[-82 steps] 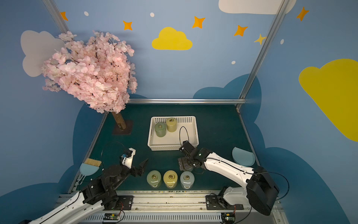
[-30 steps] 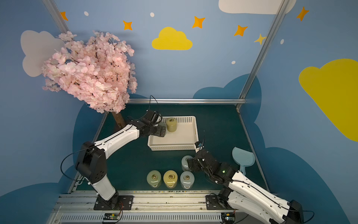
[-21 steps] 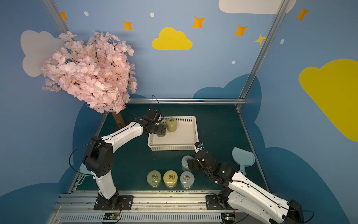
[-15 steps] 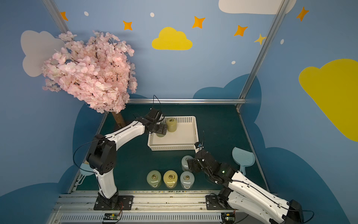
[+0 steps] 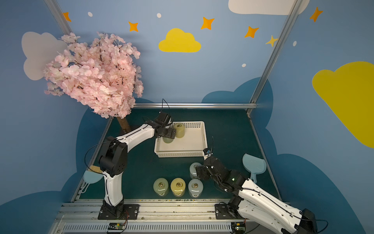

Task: Take the tea canister out of the basket
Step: Pick up the tea canister from the basket.

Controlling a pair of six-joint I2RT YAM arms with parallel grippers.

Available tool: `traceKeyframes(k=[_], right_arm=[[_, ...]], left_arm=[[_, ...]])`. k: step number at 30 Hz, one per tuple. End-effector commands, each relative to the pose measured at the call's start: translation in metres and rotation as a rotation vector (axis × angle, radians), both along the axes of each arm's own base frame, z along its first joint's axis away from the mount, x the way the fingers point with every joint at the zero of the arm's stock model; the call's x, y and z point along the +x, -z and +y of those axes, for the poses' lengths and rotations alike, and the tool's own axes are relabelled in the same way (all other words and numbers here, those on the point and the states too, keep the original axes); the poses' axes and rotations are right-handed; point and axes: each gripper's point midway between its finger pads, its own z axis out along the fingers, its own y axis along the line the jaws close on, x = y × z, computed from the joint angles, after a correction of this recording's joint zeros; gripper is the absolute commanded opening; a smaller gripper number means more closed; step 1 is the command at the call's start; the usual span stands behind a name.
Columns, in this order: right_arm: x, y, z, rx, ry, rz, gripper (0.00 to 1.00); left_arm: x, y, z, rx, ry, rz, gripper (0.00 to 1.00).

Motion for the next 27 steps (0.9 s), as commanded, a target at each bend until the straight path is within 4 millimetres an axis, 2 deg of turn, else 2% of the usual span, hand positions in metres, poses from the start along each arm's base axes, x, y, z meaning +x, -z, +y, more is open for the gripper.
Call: traceKeyframes(k=[1,6,16,19,21,27], right_arm=[[0.002,0.001,-0.001,0.0,0.004,-0.011,0.98],[0.002,0.001,-0.001,0.002,0.006,-0.007,0.99],[0.002,0.002,-0.001,0.004,0.006,-0.005,0.99],[0.002,0.002,-0.001,0.005,0.008,-0.004,0.98],[0.002,0.002,-0.001,0.007,0.009,-0.004,0.98],[0.002,0.002,0.0,0.012,0.008,-0.002,0.98]], left_arm=[[0.006,0.001,-0.001,-0.002,0.011,0.008,1.0],[0.01,0.006,-0.001,0.003,0.015,0.019,0.99],[0.009,0.011,0.0,0.0,0.02,0.038,0.9],[0.009,0.01,0.001,-0.003,0.019,0.039,0.82],[0.01,0.008,0.001,-0.004,0.019,0.036,0.73],[0.009,0.002,0.001,-0.008,0.019,0.029,0.65]])
